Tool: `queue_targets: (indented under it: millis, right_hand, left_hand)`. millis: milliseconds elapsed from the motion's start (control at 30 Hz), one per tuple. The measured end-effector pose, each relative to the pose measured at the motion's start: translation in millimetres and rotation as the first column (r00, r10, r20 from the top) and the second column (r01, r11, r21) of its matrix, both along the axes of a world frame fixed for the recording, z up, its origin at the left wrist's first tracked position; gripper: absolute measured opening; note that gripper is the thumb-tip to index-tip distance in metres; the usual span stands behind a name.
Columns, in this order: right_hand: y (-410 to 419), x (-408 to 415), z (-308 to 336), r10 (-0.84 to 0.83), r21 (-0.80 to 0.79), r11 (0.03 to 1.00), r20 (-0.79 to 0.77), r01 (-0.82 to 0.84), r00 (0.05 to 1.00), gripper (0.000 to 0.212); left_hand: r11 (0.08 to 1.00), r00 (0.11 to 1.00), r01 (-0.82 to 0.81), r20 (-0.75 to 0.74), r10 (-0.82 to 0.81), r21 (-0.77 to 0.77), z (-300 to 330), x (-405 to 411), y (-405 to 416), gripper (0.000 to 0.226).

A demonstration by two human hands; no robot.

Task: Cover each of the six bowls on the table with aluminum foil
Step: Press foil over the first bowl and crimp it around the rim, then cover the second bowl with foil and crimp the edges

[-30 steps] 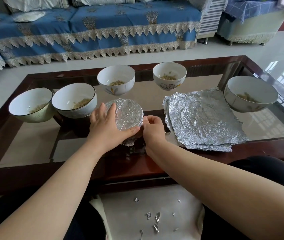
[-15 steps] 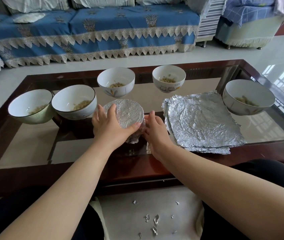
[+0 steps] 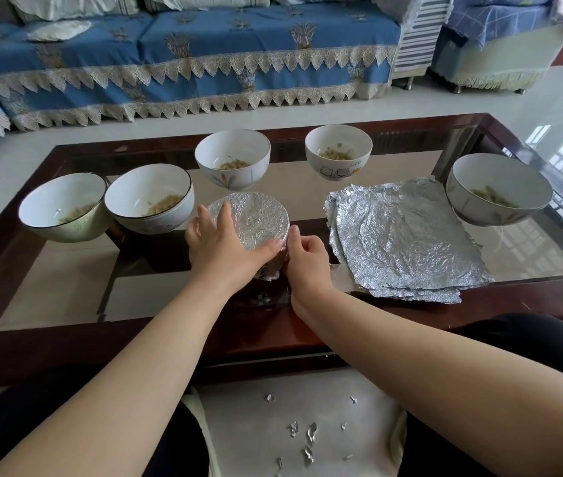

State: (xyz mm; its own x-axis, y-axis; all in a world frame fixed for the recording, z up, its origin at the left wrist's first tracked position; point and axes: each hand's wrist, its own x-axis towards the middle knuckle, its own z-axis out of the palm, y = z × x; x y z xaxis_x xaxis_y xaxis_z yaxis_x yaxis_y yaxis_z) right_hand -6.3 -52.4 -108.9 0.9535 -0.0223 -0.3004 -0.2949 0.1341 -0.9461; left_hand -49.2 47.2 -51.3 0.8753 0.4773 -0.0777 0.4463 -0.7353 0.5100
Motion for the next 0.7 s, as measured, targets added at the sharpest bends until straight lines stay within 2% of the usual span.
queue_targets:
  millis: [100, 233, 333, 400, 500, 600, 633, 700]
  right_hand:
    - [2, 3, -1, -0.008, -0.015, 1.000, -0.010, 0.008, 1.000, 0.032]
    - [-1, 12, -4, 0.035, -0.020, 0.999, -0.031, -0.036, 0.999, 0.017]
    - [-13, 19, 10, 0.131, 0.123, 0.986, -0.127, -0.115, 0.983, 0.019]
    - [-24, 23, 24, 0.217, 0.190, 0.966, -0.213, -0.178, 0.953, 0.039]
    - [-36, 26, 38, 0.386, 0.222, 0.915, -0.251, -0.336, 0.887, 0.075]
    - [-41, 30, 43, 0.473, 0.216, 0.878, -0.259, -0.426, 0.843, 0.086]
    - [-42, 32, 43, 0.496, 0.221, 0.866, -0.260, -0.449, 0.828, 0.087]
    - [-44, 36, 42, 0.531, 0.222, 0.845, -0.262, -0.485, 0.806, 0.089]
  left_hand:
    - [1.000, 1.000, 0.005, 0.003, -0.005, -0.007, 1, 1, 0, 0.112]
    - [0.998, 1.000, 0.014, 0.027, -0.013, -0.054, 1, 1, 3, 0.112]
    - [0.976, 0.989, 0.015, 0.145, 0.017, -0.218, 1, 1, 11, 0.103]
    - [0.927, 0.965, 0.001, 0.243, 0.097, -0.374, 1, 1, 20, 0.094]
    - [0.801, 0.932, -0.052, 0.260, 0.254, -0.596, 0, 1, 39, 0.077]
    - [0.641, 0.919, -0.108, 0.169, 0.355, -0.760, -1, 0, 53, 0.063]
    - [0.551, 0.901, -0.156, 0.111, 0.420, -0.820, 0, -1, 56, 0.057]
    - [0.308, 0.852, -0.254, -0.062, 0.519, -0.917, -1, -5, 65, 0.068]
